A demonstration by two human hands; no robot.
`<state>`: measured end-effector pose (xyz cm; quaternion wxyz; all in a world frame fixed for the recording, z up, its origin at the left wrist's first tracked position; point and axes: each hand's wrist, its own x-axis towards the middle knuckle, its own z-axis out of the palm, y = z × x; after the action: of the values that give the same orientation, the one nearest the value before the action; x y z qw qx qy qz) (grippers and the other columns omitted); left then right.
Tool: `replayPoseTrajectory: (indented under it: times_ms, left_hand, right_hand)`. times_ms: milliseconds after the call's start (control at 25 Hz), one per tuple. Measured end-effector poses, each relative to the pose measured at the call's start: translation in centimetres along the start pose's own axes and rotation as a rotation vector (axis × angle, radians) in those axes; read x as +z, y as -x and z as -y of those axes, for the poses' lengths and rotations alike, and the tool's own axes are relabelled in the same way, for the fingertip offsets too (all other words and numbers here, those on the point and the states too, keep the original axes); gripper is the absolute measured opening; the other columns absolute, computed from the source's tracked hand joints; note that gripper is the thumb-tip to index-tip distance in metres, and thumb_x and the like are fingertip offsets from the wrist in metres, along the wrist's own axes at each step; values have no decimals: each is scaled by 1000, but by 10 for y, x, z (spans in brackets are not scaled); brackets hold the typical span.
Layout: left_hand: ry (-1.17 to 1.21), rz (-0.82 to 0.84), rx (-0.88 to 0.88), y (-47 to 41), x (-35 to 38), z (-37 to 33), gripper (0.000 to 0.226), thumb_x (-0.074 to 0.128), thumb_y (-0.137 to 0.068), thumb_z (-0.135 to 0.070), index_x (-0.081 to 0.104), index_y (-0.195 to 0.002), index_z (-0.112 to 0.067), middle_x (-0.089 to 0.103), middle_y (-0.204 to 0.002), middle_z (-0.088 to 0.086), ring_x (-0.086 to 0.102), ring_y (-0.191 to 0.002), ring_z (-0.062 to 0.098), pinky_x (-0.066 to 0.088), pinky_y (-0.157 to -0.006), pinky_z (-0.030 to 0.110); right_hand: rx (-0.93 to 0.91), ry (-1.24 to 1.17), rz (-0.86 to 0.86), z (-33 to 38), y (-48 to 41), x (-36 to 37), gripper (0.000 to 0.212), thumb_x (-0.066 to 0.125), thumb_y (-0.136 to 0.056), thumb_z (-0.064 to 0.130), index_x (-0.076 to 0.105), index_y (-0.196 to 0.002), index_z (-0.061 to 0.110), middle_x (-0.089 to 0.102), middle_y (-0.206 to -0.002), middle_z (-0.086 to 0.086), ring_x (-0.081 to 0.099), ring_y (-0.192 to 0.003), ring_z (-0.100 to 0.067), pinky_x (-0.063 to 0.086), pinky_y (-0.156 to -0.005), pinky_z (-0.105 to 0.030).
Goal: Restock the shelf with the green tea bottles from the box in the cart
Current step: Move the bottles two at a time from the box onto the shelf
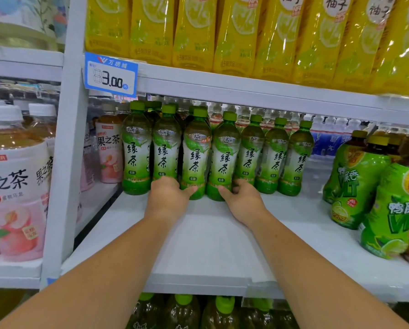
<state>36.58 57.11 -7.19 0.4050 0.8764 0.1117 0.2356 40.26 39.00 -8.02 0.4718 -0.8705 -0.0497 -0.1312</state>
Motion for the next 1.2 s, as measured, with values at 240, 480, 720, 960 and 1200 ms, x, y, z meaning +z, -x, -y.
replayPoseTrajectory:
  times_ms: [240, 480, 720, 960, 1200]
  left_hand:
    - [77, -7, 15, 1, 1, -1, 38, 81, -81, -41, 64, -70, -8, 64, -70, 9, 60, -70, 26, 42, -61, 26]
    - [97, 21, 19, 9, -3, 0, 52, 73, -85, -44, 64, -125, -12, 70, -110, 5, 64, -103, 24, 53, -90, 34]
    - [233, 202, -58, 27, -18, -6, 53, 69, -89, -36, 56, -136, -14, 63, -124, 4, 59, -116, 22, 48, -101, 37]
    - [432, 433, -148, 84, -52, -23, 40, 58, -98, -35, 56, -136, -22, 60, -120, -12, 56, -113, 4, 37, -86, 6]
    - [427, 595, -264, 159, -104, -52, 41, 55, -98, -39, 51, -138, -30, 56, -132, -16, 54, -117, -2, 39, -99, 23]
  right_hand:
    - [-8, -41, -21, 3, 7, -4, 50, 64, -95, 39, 57, -135, 10, 65, -128, -5, 61, -113, -18, 41, -89, -22]
    - [112, -44, 9, 14, 20, -10, 55, 60, -97, 40, 48, -142, 11, 64, -122, -2, 56, -103, -14, 42, -90, -25]
    - [222, -38, 93, 37, 47, -24, 50, 53, -102, 36, 45, -145, 12, 62, -106, 2, 54, -78, 0, 38, -60, -6]
    - [268, -60, 212, 44, 95, -44, 49, 47, -103, 42, 43, -148, 21, 53, -123, 9, 49, -109, -6, 36, -88, -17]
    - [431, -141, 275, 78, 167, -79, 50, 44, -104, 41, 40, -151, 24, 49, -140, 8, 45, -119, -5, 30, -99, -22]
